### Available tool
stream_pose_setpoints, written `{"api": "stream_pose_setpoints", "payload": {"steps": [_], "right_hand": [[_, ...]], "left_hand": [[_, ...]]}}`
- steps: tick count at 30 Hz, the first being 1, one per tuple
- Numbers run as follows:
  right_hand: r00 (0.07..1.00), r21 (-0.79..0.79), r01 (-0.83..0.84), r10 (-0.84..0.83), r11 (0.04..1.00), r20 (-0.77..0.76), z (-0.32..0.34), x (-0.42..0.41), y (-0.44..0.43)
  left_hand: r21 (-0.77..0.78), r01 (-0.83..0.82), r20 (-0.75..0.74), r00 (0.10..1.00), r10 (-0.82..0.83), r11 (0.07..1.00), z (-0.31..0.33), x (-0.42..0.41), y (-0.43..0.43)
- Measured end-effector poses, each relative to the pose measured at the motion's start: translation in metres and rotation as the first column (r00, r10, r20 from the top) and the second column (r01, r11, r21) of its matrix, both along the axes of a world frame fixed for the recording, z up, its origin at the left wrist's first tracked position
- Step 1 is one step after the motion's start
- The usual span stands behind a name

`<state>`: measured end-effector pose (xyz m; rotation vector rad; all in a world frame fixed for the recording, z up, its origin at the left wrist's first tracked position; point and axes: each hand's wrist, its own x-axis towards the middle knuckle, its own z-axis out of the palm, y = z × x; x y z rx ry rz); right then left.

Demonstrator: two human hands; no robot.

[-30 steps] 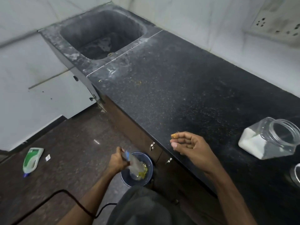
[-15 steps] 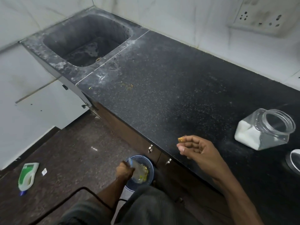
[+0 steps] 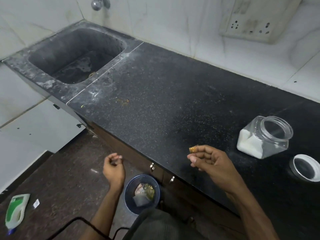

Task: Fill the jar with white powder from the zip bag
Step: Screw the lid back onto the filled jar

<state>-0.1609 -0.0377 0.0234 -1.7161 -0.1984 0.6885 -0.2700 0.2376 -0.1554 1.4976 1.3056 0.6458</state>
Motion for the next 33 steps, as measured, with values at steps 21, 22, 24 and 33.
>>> {"api": "stream_pose_setpoints", "payload": {"steps": [21, 22, 24, 33], "right_hand": [[0.749, 0.103, 0.532, -0.524, 0.841, 0.405, 0.055, 0.068, -0.130], [0.725, 0.071, 0.568, -0.539, 0.820, 0.428, 0.053, 0.073, -0.141], [0.691, -0.059, 0.643, -0.544, 0.764, 0.476, 0.042, 0.083, -0.163], [0.913, -0.812, 0.405, -0.242, 0.421, 0.330, -0.036, 0.093, -0.227]], "left_hand": [[0.496, 0.852, 0.047, 0.169, -0.985, 0.169, 0.210, 0.228, -0.246], [0.479, 0.873, -0.022, 0.117, -0.993, 0.092, 0.206, 0.232, -0.256], [0.448, 0.894, -0.127, 0.047, -0.991, -0.015, 0.197, 0.235, -0.271], [0.421, 0.904, -0.037, 0.103, -0.994, 0.078, 0.163, 0.233, -0.284]]}}
